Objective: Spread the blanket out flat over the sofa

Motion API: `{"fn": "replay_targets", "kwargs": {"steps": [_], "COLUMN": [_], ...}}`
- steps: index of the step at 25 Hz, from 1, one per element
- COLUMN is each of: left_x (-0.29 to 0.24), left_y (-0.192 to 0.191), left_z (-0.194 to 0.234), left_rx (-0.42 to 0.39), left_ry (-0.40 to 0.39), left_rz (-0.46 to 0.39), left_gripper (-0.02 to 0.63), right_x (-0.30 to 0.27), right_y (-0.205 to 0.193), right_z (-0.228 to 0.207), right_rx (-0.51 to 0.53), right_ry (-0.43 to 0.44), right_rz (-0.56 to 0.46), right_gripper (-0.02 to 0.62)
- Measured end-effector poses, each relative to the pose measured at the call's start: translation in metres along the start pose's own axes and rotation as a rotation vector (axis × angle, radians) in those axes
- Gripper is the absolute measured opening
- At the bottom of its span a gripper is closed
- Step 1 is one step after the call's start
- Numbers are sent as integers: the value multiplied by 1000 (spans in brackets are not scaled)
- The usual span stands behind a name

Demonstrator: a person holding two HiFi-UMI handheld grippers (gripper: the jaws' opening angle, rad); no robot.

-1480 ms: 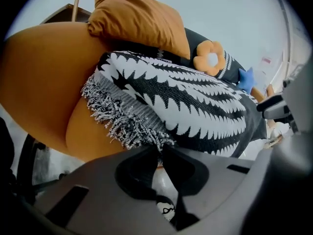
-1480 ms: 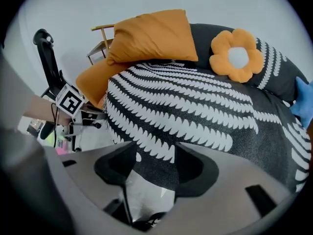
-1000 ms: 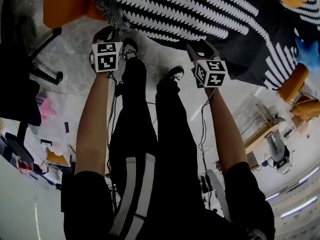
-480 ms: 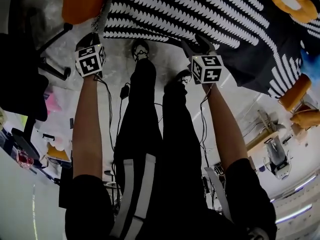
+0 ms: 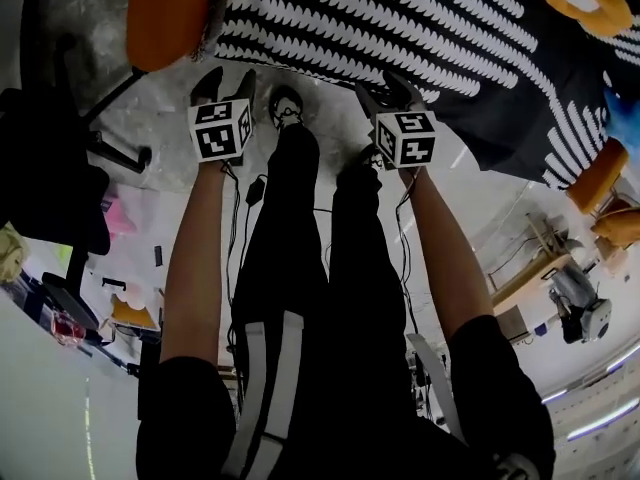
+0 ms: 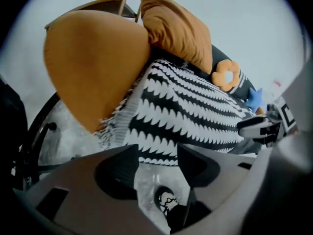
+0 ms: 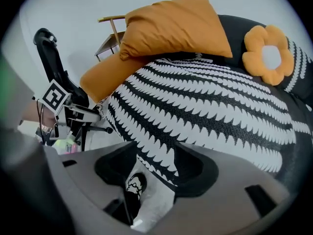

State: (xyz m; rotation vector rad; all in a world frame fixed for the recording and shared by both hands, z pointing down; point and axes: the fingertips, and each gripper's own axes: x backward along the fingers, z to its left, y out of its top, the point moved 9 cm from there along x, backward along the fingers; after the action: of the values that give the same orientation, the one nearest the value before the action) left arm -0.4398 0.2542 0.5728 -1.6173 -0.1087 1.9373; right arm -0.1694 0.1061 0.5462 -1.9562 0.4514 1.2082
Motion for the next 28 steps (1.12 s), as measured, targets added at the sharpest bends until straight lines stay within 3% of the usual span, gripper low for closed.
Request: {"fn": "replay_targets", "kwargs": {"steps": [6,11,13,15,17,23,25,28], "left_x": [-36,-58,-63,-65,-62,-33,-24,6], "left_y": [34,49,51,53,53,43,34,26], "left_z": [-34,-38,-35,-32,-25,-5,5,25], "left_rx": [-78,-214,-281,-344,-369,-302,-235,-107], "left_ry": [-23,-6,-10,-17,-16,110,177,161], "left_rz": [44,141,185,220,243,231,247,230], "left_gripper": [232,226,197,149,32,21,22,21], "right_x": [2,-20,-24,-23,-26,-24,-13,8], "right_y": [-13,-16,-16,-16,-15,-4,-7,-4], "right_z": [-30,-58,-60,-58,-53,-41,-40,-19], "right_rx": [-97,-242,-260,-264,-277,-258,-247,-206], "right_ry": [-54,-108,-170,-199,-180,-78,-55,-4], "right_rz": [5,45,61,67,65,29,-3,-48], "right_gripper": [249,233,155,138,67,26,40,85]}}
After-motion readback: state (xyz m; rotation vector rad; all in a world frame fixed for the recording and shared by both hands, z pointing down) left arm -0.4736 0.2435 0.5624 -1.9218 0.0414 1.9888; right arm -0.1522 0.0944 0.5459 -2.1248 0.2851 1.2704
